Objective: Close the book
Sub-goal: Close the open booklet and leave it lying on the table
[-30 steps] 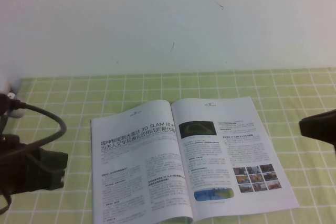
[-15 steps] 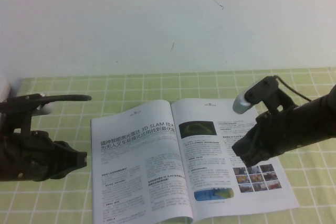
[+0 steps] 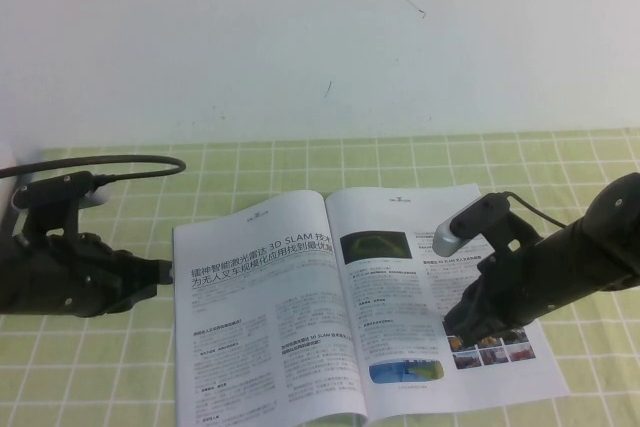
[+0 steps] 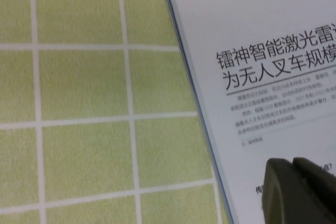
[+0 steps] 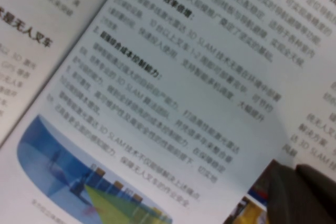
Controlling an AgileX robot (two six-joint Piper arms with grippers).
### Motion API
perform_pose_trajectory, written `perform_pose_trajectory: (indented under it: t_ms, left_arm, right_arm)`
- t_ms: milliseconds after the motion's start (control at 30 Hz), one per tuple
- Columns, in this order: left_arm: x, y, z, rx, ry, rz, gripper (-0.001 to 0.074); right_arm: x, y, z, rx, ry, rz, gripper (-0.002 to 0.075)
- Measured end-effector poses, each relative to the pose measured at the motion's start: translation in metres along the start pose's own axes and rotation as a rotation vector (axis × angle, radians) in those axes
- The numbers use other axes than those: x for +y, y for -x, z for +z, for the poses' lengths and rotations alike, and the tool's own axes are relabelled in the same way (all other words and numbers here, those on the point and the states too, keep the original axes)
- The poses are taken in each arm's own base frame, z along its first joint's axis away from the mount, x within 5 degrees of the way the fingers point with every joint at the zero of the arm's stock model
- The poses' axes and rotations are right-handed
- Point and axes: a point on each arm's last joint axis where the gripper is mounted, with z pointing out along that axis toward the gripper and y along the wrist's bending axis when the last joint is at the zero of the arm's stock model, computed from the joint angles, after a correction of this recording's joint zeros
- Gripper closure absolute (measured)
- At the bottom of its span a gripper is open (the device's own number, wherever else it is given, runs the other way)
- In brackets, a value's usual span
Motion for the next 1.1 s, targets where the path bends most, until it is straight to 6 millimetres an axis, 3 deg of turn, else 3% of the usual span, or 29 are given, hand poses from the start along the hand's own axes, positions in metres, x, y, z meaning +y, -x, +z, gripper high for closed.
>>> perform_pose_trajectory:
  t_ms: [167, 467, 733, 1100]
  left_arm:
    - [0.006, 0.005, 0.015, 0.013, 0.02, -0.012, 0.0739]
    - [0.021, -0.006, 0.047, 0.081, 0.066, -0.079, 0.0738]
    - [0.025, -0.011, 0.058, 0.117, 0.067, -0.109, 0.0739]
    - [-0.003, -0.016, 0.069, 0.115, 0.054, -0.01, 0.0738]
  right_arm:
    - [0.0, 0.0, 0.0, 0.004, 0.006, 0.0, 0.0729]
    - [0.001, 0.0, 0.001, 0.006, 0.011, 0.001, 0.0729]
    - [0.001, 0.0, 0.001, 0.005, 0.013, 0.0, 0.0729]
    - [0.001, 0.0, 0.001, 0.006, 0.013, 0.0, 0.0729]
